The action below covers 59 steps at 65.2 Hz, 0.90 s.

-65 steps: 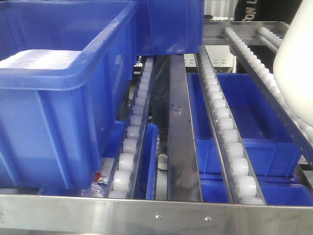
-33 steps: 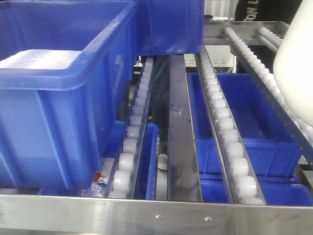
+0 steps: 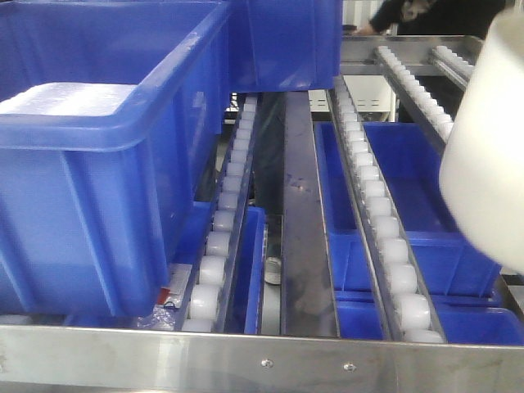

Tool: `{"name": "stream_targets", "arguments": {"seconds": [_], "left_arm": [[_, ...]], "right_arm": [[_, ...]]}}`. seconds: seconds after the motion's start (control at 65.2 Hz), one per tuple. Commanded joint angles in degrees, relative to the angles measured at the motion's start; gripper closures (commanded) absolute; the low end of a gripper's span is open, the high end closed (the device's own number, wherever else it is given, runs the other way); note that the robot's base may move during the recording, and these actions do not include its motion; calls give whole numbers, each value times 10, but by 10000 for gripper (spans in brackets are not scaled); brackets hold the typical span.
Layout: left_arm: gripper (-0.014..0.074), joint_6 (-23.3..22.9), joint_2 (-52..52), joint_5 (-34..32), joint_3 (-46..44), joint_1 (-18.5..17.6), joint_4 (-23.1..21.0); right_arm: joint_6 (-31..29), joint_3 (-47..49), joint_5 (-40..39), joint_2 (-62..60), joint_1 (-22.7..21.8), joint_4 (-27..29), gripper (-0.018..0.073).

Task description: Move white bin to right shelf second layer

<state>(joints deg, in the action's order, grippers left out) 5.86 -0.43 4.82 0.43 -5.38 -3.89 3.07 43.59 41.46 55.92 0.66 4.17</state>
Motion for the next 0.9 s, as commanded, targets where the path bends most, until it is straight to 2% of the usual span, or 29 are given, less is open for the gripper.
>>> {"name": "stream_targets", "arguments": {"seconds": [0.0,0.475,0.89], "left_arm": [[512,-1,-8,-48,21,-5,-3],[512,-1,-8,-48,21,-5,-3],[512,-1,-8,-48,21,-5,-3]], "right_arm": [[-2,25,-74,27,-15,18,491],[-6,11,-133,107,-16,28,491],[-6,-28,-135,120,-16,28,489]]}}
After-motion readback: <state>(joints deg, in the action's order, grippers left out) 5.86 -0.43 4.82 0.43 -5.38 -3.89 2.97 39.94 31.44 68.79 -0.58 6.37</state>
